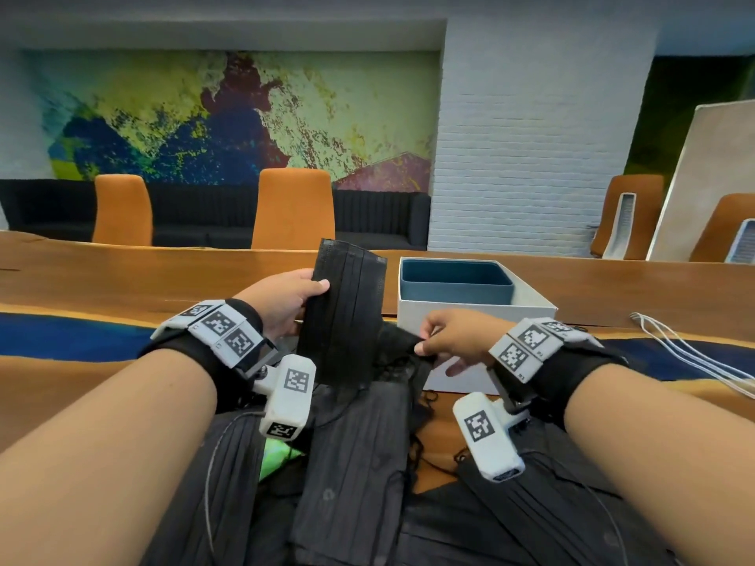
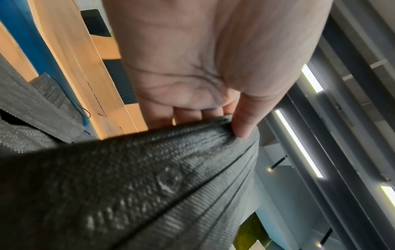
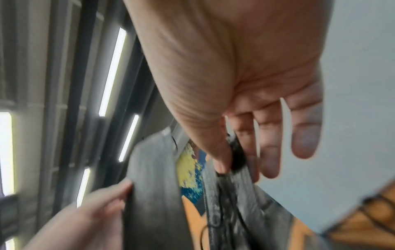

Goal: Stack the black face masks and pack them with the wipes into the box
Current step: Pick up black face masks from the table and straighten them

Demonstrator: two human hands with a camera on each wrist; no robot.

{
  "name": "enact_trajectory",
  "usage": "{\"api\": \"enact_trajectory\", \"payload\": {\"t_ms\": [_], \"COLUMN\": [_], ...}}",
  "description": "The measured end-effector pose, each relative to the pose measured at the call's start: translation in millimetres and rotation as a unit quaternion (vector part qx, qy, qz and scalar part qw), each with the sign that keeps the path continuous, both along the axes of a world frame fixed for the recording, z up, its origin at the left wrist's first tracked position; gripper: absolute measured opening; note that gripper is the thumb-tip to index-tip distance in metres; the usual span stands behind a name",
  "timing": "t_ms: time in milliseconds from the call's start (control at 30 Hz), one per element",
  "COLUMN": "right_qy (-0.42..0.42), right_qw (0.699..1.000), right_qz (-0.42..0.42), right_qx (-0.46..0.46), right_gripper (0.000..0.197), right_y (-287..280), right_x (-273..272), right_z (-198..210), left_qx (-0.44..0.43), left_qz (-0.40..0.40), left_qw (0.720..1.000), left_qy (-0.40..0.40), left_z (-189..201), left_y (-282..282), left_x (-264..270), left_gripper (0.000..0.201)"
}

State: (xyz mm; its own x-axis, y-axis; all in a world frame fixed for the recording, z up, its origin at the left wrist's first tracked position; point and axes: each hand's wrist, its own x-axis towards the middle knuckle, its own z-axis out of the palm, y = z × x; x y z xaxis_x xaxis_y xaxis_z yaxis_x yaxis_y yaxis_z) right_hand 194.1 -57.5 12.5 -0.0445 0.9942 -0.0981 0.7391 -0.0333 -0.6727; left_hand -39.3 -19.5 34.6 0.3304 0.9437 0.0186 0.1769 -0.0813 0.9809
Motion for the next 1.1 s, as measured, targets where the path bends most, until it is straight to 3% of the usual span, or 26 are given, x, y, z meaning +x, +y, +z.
{"api": "enact_trajectory", "payload": {"t_ms": [100, 300, 500, 700, 833, 1100], "right_qy": [0.073, 0.113, 0.291, 0.359, 0.344, 0.305], "right_qw": [0.992, 0.958, 0.915, 0.890, 0.890, 0.894], "right_qz": [-0.040, -0.102, -0.027, 0.065, 0.074, -0.036], "right_qx": [0.091, 0.245, 0.279, 0.275, 0.291, 0.327], "right_gripper": [0.017, 0.015, 0.018, 0.016, 0.019, 0.017], "right_y": [-7.2, -19.7, -44.2, -66.1, -67.8, -48.4], "right_x": [17.6, 50.2, 55.5, 41.7, 29.1, 18.9], "right_z": [22.9, 42.8, 68.0, 89.4, 94.5, 74.8], "left_qx": [-0.009, 0.006, 0.017, 0.012, -0.001, -0.017], "left_qz": [-0.011, -0.015, 0.004, -0.022, -0.035, -0.105], "left_qw": [0.999, 0.994, 0.995, 0.995, 0.992, 0.979], "left_qy": [-0.053, -0.111, -0.099, -0.095, -0.119, -0.172], "left_z": [1.8, 10.6, 12.7, 16.0, 16.8, 20.8], "left_y": [4.7, 3.6, -1.1, -10.5, -15.7, -30.9], "left_x": [2.8, 17.0, 20.5, 32.9, 36.4, 46.4], "left_gripper": [0.032, 0.035, 0.034, 0.035, 0.036, 0.035]}}
